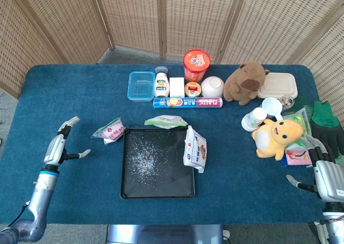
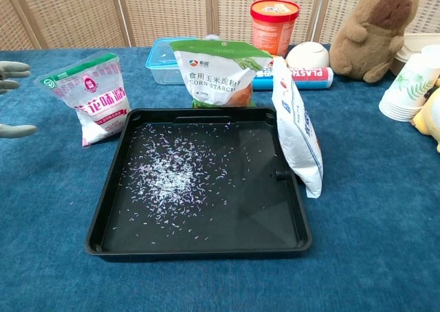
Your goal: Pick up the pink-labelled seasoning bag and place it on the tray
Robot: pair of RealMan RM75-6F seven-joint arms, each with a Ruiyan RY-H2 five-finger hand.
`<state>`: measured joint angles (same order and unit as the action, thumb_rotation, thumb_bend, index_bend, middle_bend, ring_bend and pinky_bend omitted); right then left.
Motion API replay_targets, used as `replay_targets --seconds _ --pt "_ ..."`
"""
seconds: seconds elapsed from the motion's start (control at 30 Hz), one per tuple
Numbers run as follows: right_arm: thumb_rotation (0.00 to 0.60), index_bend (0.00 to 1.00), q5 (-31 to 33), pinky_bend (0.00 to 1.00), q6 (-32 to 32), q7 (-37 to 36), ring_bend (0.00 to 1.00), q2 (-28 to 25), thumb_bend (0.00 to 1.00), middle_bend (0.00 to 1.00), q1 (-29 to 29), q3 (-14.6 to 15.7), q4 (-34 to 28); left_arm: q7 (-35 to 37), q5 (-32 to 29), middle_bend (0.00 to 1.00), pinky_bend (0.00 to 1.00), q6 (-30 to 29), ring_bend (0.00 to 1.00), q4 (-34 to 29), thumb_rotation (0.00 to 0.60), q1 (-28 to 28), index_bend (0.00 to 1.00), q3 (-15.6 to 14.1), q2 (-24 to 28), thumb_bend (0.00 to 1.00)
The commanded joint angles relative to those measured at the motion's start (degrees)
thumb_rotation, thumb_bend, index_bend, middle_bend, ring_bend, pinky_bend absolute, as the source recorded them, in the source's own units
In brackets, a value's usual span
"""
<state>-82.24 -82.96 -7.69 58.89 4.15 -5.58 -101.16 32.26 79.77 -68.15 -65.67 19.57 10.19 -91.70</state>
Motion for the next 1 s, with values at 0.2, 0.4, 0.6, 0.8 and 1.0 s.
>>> replay_targets --seconds 0.2,0.4,0.6,0.8,1.0 --pt "0.6 0.0 0.4 0.0 0.1 -0.2 0.01 0.0 0.0 0.0 0.0 -0.1 0.1 -0.7 -1.1 0.08 0.02 1.7 0.07 3.8 0.6 2.6 0.07 0.9 -4.6 0.0" --pt "0.6 0.0 0.7 0.0 0.3 -0.6 0.01 -0.1 0.0 0.0 0.2 -0.3 0.4 -2.0 -1.7 0.08 0.02 2.8 0.07 5.3 0.6 4.7 0.07 1.5 -7.6 0.0" --pt "0.6 0.0 0.6 0.0 0.3 -0.6 0.01 0.0 0.0 0.0 0.2 -0.3 0.4 -3.6 -2.6 0.08 0.02 4.1 0.07 6.1 0.6 6.2 0.07 2.0 -9.6 0.0" --pt "0.6 0.0 0.5 0.0 0.0 -0.8 0.01 -0.1 0.0 0.0 0.0 -0.3 0.4 -6.3 -3.7 0.08 0.05 4.6 0.07 7.7 0.6 7.4 0.07 2.5 -12.0 0.05" --pt "0.6 0.0 0.5 0.0 0.2 -0.9 0.01 -0.1 0.0 0.0 0.1 -0.3 0.5 -8.0 -4.0 0.08 0.12 4.0 0.1 9.0 0.6 8.1 0.11 2.8 -13.6 0.15"
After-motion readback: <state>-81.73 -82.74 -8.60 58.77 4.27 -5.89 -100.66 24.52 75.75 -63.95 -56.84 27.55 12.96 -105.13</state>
